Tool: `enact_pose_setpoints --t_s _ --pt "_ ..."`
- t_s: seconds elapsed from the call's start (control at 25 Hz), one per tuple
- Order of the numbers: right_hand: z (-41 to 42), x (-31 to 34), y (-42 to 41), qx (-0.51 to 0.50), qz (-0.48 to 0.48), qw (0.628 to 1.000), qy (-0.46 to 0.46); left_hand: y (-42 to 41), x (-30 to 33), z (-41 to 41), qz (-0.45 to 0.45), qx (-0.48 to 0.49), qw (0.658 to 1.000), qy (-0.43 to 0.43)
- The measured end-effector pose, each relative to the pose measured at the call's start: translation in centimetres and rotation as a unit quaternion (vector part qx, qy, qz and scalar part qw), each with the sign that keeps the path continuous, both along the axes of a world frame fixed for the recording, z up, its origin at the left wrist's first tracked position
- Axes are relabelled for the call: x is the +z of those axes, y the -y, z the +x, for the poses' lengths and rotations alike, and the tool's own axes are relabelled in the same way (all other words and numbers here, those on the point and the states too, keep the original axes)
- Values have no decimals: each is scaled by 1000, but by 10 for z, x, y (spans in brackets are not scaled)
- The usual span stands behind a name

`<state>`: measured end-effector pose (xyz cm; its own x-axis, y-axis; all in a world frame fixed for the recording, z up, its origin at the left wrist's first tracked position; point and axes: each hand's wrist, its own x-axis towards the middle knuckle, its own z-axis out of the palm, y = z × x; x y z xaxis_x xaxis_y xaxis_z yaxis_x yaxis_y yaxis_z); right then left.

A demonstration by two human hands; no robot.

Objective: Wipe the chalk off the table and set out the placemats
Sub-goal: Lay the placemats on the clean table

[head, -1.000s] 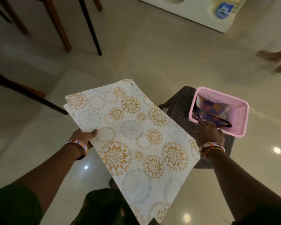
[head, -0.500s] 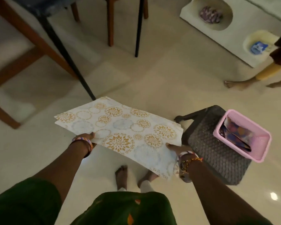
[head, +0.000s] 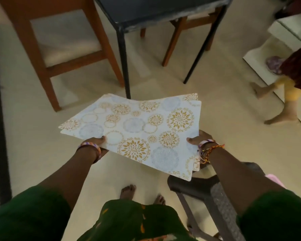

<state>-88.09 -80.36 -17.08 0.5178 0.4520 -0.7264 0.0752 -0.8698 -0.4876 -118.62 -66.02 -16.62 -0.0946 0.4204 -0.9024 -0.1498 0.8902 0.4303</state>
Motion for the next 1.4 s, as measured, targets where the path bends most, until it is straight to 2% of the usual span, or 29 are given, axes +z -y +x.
enact_pose_setpoints --t_s 0.04,0.08,0.36,0.6,0.68,0.76,0.92,1.04,1.2,1.28,1.4 --pt "9 9 -5 15 7 1000 25 5 2 4 4 62 996 61" --pt "18 21 -11 31 14 999 34 6 5 8 26 81 990 113" --pt "71 43 -56 26 137 990 22 6 46 29 126 143 959 210" --pt "96 89 -147 66 213 975 21 -70 74 63 182 172 939 235" --pt "109 94 -195 52 224 973 17 -108 88 77 195 194 926 257" --pt "119 104 -242 20 228 974 2 -151 96 90 214 176 932 235" --pt "140 130 -330 -42 217 974 46 -246 121 127 251 166 924 236" --pt "154 149 -387 -39 213 974 63 -308 132 165 289 139 917 237" --pt "165 165 -422 -81 208 970 -95 -350 133 204 267 -10 950 159" --pt "173 166 -429 -131 190 959 -165 -366 136 212 247 -2 962 121" --pt "199 161 -453 -183 213 939 -200 -380 139 223 248 20 964 95"
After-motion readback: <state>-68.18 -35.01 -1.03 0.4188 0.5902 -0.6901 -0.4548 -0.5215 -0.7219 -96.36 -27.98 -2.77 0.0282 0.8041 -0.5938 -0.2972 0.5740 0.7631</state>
